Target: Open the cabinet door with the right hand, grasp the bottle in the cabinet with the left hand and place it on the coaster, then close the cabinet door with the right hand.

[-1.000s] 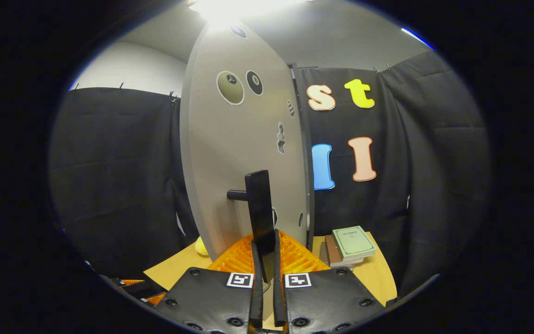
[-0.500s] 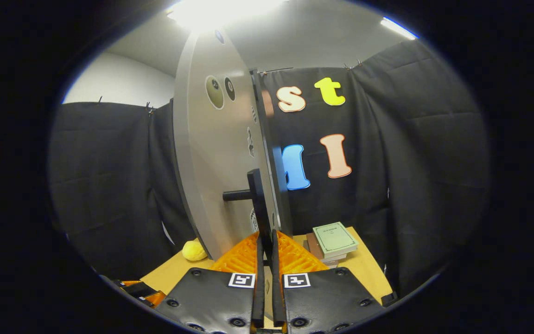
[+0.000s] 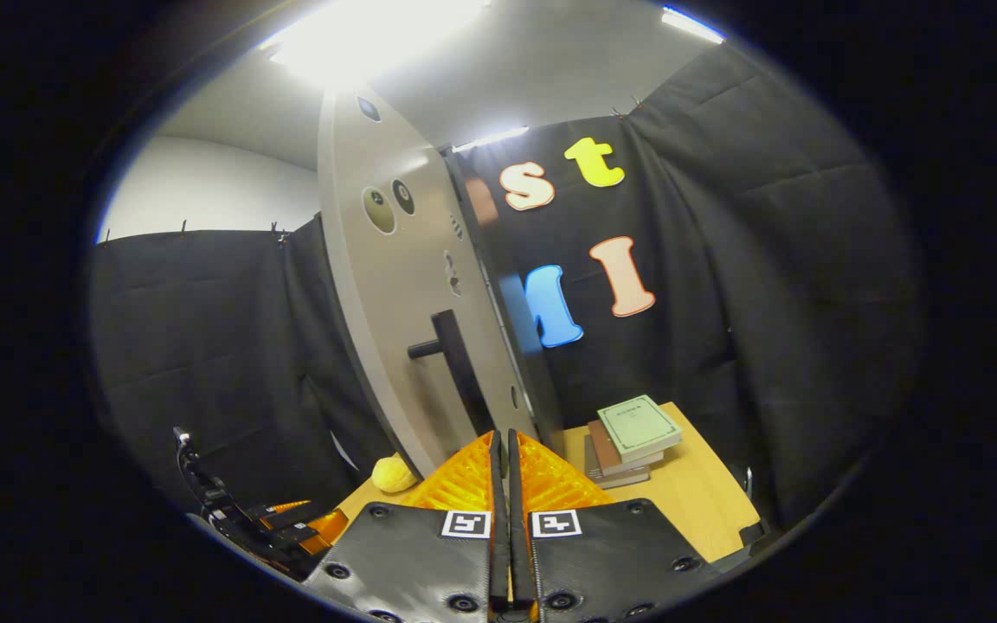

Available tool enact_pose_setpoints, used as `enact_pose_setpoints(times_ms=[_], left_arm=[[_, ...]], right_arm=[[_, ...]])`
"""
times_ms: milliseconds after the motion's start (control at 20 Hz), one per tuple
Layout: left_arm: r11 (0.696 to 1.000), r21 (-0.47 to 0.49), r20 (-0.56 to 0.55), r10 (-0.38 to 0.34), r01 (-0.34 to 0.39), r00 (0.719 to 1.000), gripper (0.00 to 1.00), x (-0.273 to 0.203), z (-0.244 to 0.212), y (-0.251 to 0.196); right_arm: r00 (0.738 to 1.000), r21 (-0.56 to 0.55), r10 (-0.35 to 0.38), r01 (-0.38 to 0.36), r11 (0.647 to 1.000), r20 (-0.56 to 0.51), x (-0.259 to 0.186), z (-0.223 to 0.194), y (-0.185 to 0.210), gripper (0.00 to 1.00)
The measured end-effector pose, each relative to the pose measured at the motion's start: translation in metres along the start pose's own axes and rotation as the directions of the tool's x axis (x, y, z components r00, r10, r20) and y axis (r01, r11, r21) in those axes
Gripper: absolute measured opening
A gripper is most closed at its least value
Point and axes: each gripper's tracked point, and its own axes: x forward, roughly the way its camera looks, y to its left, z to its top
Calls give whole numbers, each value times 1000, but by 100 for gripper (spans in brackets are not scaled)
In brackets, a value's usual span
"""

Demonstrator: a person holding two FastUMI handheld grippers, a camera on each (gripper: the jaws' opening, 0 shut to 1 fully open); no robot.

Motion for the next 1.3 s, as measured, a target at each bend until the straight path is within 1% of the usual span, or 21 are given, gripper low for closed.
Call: enact_pose_setpoints(times_ms=[50,150,200,250,300,350,450,500,550,650,750,800,900,1000,1050,1150,1200,1300], left_arm=[[1000,-5,9,-7,8,1000,72,11,2,4],[999,0,25,-39,39,999,73,35,9,9],[999,6,20,-54,54,998,73,48,11,11],[997,4,23,-76,76,997,72,59,14,13],[995,-1,35,-104,104,994,75,70,21,13],[991,-2,50,-131,132,990,72,79,27,13],[985,8,77,-172,171,982,72,96,39,17],[982,11,88,-189,189,978,72,104,47,19],[978,9,98,-206,207,974,72,111,54,20],[970,1,116,-243,245,963,71,124,69,20],[965,-16,98,-260,262,961,70,139,79,20],[962,-31,88,-268,272,959,72,145,85,18],[957,-40,87,-283,287,955,72,162,103,13],[961,-14,94,-275,278,957,72,184,120,13],[966,0,99,-259,260,961,72,197,128,14],[973,11,114,-232,232,966,72,221,144,12],[973,9,118,-229,229,966,72,233,149,9],[971,12,113,-238,238,965,72,255,155,-5]], right_arm=[[1000,-6,-30,30,1000,-1,0,0,-9,3],[993,9,-115,115,993,-24,4,-3,-29,4],[987,18,-160,161,987,-30,-3,-3,-35,13],[980,20,-199,200,980,-27,-4,-1,-40,27],[971,13,-237,237,971,-8,-1,3,-47,24],[960,-1,-279,279,960,21,1,9,-54,32],[932,-41,-357,360,932,64,6,19,-72,75],[922,-56,-380,384,922,77,2,21,-75,97],[910,-55,-404,409,911,90,2,25,-79,98],[897,-42,-425,433,901,119,9,30,-82,98],[893,-60,-437,444,894,107,12,30,-90,98],[893,-75,-439,446,892,95,11,28,-93,98],[882,-111,-461,470,876,98,12,31,-106,98],[872,-114,-475,487,866,119,18,38,-113,98],[873,-99,-473,484,869,118,24,37,-114,98],[885,-84,-456,464,882,98,36,30,-113,98],[884,-95,-458,466,880,94,36,28,-118,98],[874,-94,-479,485,869,82,37,26,-131,98]])
